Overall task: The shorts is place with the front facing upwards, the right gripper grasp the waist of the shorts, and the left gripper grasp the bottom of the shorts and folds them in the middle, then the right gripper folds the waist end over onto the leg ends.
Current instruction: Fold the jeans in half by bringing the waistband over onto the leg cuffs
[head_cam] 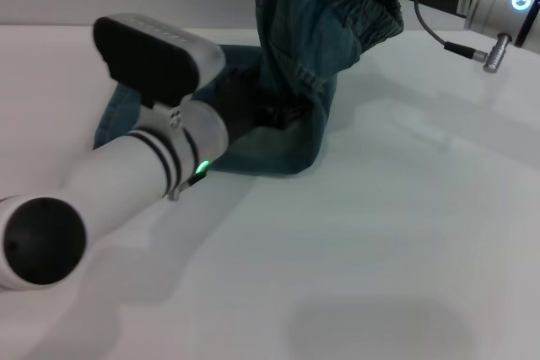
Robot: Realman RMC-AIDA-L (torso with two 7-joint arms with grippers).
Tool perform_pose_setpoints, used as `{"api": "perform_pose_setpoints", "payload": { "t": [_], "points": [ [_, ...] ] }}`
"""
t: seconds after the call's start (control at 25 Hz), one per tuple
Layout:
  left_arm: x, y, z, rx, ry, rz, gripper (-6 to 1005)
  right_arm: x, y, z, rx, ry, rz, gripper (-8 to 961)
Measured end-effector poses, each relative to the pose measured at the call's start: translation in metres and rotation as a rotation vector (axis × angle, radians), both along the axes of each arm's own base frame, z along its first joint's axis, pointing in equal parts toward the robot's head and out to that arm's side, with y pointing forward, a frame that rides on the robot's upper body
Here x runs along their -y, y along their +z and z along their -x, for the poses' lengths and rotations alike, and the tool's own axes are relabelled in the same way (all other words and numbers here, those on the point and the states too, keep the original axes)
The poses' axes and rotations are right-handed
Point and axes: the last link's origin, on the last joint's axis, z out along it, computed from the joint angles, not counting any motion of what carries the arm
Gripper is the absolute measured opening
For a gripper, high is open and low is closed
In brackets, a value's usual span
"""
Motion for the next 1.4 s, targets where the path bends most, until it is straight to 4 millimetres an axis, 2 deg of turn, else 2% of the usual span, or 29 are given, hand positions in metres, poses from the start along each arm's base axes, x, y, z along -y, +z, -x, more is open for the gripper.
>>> {"api": "perform_pose_setpoints", "payload": {
  "t": [0.2,0.56,1.04,1.16,1.4],
  "points": [
    [-0.006,-0.013,-0.01,0.023,-0.005,0.018,845,0.005,0.001,-0.007,-0.009,-0.007,0.005,106],
    [0.013,-0.036,-0.034,0.064,-0.062,0.09,844,0.007,0.011,-0.009,-0.032,0.004,0.008,106],
    [0.019,-0.049,-0.059,0.077,-0.144,0.121,844,0.012,0.013,-0.011,-0.036,0.01,0.045,105],
    [0.017,-0.044,-0.053,0.083,-0.125,0.105,844,0.012,0.013,-0.014,-0.029,0.004,0.044,105],
    [0.005,-0.023,-0.022,0.078,-0.026,0.041,844,0.013,0.014,-0.02,-0.024,-0.01,0.032,105]
  ]
}}
